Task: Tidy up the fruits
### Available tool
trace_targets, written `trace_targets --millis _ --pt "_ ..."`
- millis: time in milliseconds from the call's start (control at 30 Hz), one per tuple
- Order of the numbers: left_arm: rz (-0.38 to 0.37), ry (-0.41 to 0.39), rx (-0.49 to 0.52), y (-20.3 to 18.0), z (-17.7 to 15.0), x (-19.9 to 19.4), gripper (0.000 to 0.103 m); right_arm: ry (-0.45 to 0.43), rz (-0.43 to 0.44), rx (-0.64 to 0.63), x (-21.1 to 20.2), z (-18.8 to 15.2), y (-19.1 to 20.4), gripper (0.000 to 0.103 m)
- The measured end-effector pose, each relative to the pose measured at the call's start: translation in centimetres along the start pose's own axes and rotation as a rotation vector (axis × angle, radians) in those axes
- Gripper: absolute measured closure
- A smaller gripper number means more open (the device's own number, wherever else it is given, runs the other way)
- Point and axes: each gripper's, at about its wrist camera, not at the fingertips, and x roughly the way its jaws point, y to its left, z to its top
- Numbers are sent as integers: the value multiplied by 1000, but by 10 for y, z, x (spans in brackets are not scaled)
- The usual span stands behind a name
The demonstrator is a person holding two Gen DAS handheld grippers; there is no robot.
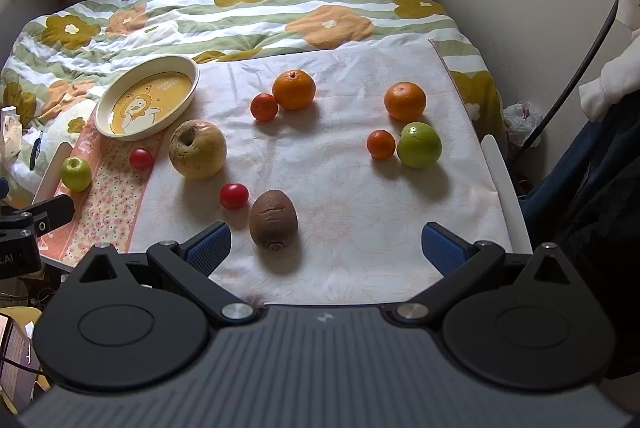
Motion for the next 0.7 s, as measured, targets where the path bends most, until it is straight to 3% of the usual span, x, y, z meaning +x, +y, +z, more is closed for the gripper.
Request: trace_targets --millis 700 --pt "6 -9 -12 5 0 -1 1 -1 18 -13 1 0 4 0"
